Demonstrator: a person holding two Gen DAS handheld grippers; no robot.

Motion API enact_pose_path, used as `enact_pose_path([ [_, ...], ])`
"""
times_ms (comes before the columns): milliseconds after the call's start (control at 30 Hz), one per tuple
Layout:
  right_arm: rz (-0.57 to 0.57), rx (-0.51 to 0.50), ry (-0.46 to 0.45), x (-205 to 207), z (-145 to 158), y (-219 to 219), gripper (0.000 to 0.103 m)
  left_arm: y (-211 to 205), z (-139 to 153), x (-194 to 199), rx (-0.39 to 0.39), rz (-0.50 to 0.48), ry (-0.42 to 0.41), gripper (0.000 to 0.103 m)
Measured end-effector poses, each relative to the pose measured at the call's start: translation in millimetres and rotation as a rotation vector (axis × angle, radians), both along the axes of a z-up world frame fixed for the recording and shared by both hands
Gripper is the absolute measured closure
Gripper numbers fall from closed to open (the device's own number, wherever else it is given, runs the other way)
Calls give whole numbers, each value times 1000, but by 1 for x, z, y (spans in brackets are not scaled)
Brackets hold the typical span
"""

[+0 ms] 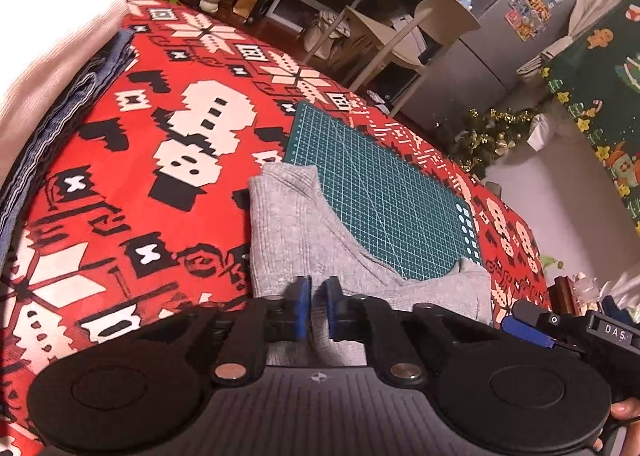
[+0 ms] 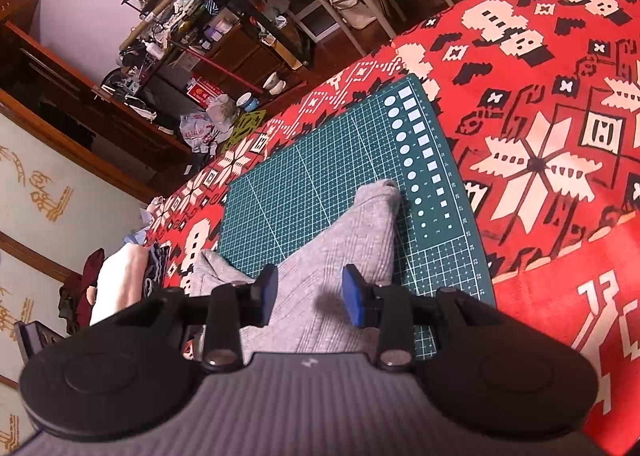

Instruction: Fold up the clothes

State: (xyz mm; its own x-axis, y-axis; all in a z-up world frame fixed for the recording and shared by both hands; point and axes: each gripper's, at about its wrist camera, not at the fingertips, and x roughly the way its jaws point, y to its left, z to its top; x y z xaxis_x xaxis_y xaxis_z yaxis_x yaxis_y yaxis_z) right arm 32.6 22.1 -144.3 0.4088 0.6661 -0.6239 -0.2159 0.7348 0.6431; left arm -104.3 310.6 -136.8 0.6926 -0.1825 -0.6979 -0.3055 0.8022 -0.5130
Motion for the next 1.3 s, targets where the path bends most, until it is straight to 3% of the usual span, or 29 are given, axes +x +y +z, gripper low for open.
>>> enact_pose_path([
  [200,-38,-1,-57,1,-2,-6,65,-11,26,-13,97,31,-75,101],
  [300,-59,15,-53,4,-9,-7,97,-14,32,-17,128,34,-90,101],
  [500,-55,-18,-29,12,-28,2,97,-12,14,-2,164,44,-9,101],
  [567,-57,-46,-10,15,-37,4,103,-10,8,1,167,54,13,101],
  [700,-67,-41,16,20,-41,3,103,-7,3,2,159,58,32,101],
  [833,-65,-2,-17,19,-27,4,94,-9,2,1,158,61,35,101],
  [1033,29,-19,12,16,-37,24,94,-6,-1,3,139,69,36,100],
  [1200,82,13,13,-1,-20,34,93,-5,0,3,135,71,33,99],
  [1300,137,-32,44,-15,-24,47,93,-5,0,3,134,71,32,99],
])
